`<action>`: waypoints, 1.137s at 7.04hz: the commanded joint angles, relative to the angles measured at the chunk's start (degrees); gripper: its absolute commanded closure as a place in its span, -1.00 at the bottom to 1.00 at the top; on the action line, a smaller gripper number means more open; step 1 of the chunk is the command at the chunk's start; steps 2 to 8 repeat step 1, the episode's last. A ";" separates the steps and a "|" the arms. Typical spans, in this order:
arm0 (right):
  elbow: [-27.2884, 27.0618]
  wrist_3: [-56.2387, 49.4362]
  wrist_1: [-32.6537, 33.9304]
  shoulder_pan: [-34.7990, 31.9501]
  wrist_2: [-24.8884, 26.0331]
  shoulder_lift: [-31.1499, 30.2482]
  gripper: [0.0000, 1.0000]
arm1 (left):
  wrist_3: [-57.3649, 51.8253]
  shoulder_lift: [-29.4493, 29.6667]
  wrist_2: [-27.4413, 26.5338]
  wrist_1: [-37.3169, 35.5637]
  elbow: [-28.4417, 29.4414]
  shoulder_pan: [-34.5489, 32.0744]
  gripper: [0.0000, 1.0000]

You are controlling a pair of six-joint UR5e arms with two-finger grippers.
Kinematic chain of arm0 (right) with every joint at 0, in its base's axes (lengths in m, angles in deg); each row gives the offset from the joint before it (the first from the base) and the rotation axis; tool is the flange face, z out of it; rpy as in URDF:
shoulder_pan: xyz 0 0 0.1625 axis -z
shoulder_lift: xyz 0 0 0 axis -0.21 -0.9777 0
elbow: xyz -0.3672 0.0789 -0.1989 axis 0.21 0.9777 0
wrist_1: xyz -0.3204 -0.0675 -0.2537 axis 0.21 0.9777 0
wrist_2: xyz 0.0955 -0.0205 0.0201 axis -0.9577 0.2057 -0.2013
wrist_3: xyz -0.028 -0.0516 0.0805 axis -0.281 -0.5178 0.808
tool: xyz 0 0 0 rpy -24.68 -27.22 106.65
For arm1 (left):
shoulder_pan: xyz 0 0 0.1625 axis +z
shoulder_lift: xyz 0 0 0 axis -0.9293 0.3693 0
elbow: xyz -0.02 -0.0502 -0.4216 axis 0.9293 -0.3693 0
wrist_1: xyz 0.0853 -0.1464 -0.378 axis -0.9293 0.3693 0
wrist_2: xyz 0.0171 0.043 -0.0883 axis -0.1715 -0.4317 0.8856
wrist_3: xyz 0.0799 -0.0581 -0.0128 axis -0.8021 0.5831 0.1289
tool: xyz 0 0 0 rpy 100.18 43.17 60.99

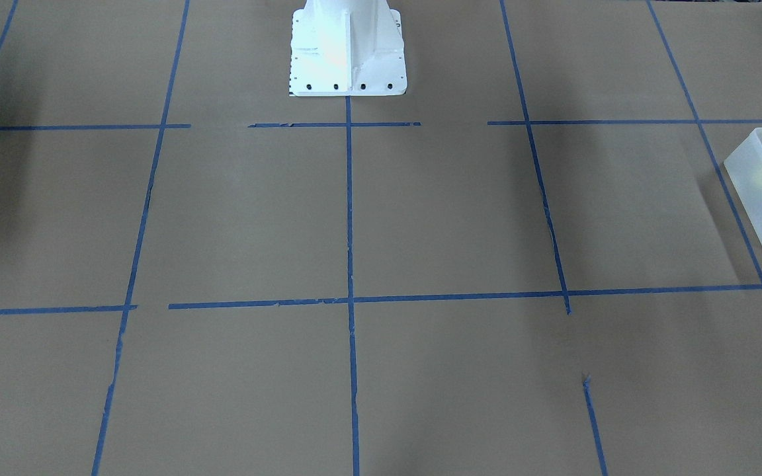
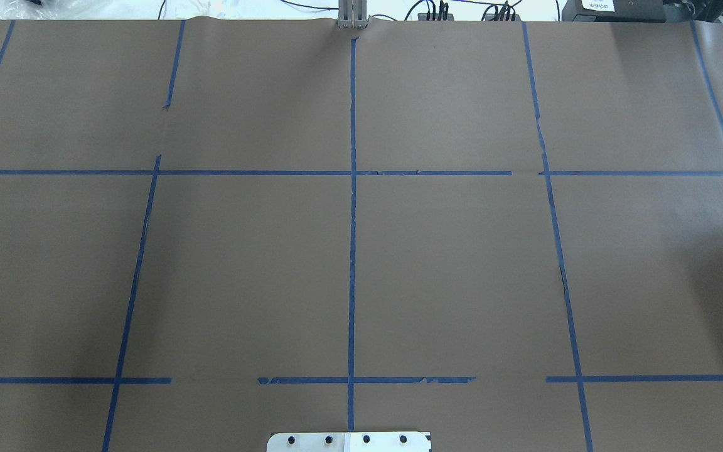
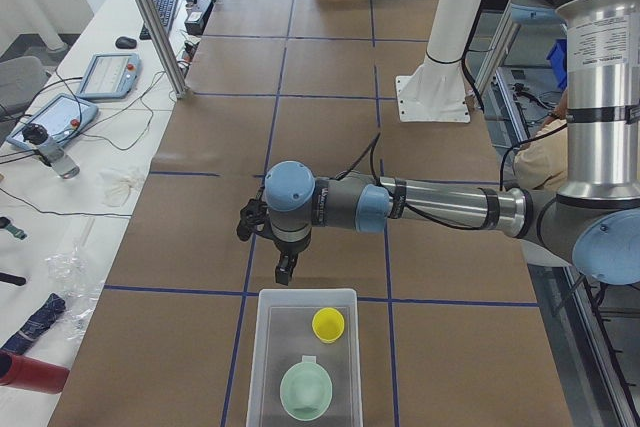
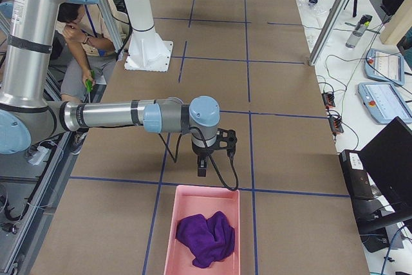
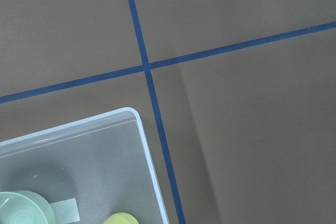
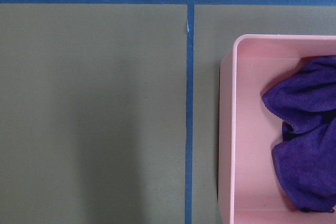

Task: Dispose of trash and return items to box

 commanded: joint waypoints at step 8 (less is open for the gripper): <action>1.51 0.00 0.00 0.00 -0.01 1.20 -1.00 | -0.07 0.28 -0.02 -4.69 -0.15 -0.26 -1.00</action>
